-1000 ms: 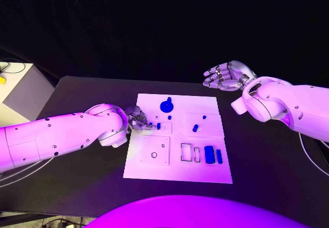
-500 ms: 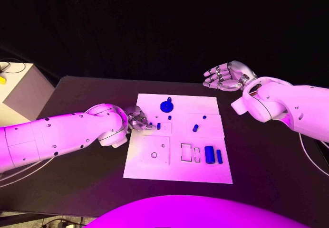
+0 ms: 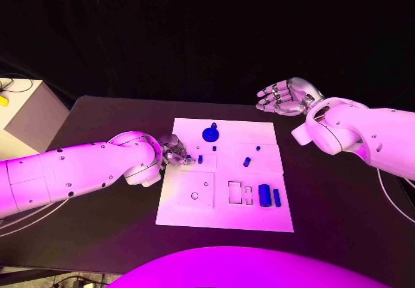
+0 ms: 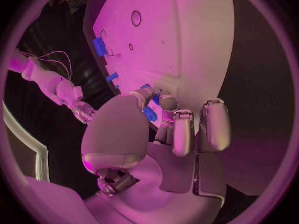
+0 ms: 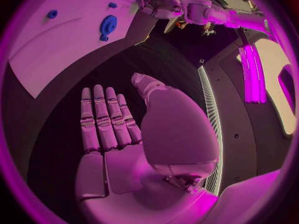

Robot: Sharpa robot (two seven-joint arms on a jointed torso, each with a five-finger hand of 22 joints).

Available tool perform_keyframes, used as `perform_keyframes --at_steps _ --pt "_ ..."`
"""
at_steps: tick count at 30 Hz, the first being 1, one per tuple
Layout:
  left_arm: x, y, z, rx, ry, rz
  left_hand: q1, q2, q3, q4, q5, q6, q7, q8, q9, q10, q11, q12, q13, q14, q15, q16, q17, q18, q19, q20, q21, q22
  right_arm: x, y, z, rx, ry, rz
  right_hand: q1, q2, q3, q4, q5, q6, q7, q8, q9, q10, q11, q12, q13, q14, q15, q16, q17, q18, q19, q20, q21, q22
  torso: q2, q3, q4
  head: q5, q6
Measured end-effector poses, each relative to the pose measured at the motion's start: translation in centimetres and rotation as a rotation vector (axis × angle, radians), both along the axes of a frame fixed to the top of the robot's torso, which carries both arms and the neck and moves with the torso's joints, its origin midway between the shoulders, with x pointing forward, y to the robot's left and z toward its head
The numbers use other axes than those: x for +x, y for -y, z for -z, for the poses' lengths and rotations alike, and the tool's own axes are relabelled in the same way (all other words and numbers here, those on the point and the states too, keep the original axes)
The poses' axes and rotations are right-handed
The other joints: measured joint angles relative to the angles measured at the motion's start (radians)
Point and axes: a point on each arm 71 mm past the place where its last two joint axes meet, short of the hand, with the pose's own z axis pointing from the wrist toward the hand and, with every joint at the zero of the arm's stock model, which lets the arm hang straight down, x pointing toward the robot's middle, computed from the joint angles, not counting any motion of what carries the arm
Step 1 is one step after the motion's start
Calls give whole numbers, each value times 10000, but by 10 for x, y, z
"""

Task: Assemble the parts on the task board

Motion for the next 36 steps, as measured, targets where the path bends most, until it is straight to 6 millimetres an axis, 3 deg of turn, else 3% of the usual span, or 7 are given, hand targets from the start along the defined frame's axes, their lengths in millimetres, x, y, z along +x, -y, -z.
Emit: perform_keyframes --at_steps 6,12,23,36 --pt "0 0 0 -127 -86 18 104 -216 1009 -62 -36 -104 0 80 -89 -35 -35 0 -106 0 0 0 0 1 0 0 -39 -29 0 0 1 -3 -17 -4 0 0 0 0 0 0 0 0 0 0 0 0 0 0 0 0 0 0 0 0 0 0 0 2 -3 4 0" --pt "-1 -3 0 -213 -169 -24 57 -331 1222 -125 -37 -107 1 116 -125 -35 -35 0 -122 0 0 0 0 1 0 0 -59 -30 0 0 1 -6 -35 -7 0 0 0 0 0 0 0 0 0 -1 0 0 0 0 0 0 0 0 0 0 0 0 0 5 -5 4 0" --pt "-1 -6 0 -284 -313 -95 -700 -1108 1193 -2 -37 -83 18 227 -188 -71 2 97 -189 0 0 0 0 0 0 0 -78 -51 0 0 2 -11 -58 -7 0 0 -16 -16 0 0 0 0 -6 -1 -1 0 0 0 0 0 -17 1 0 0 0 -33 1 6 -10 -12 0" --pt "-1 -7 1 -291 -380 -117 -900 -1232 1004 0 -68 -83 18 283 -209 -108 38 97 -217 0 0 0 0 0 0 0 -78 -50 0 0 2 -14 -74 -9 0 0 -27 -27 0 -1 0 0 -8 -2 -2 0 0 0 0 0 -26 1 0 0 0 -43 1 10 -6 -14 0"
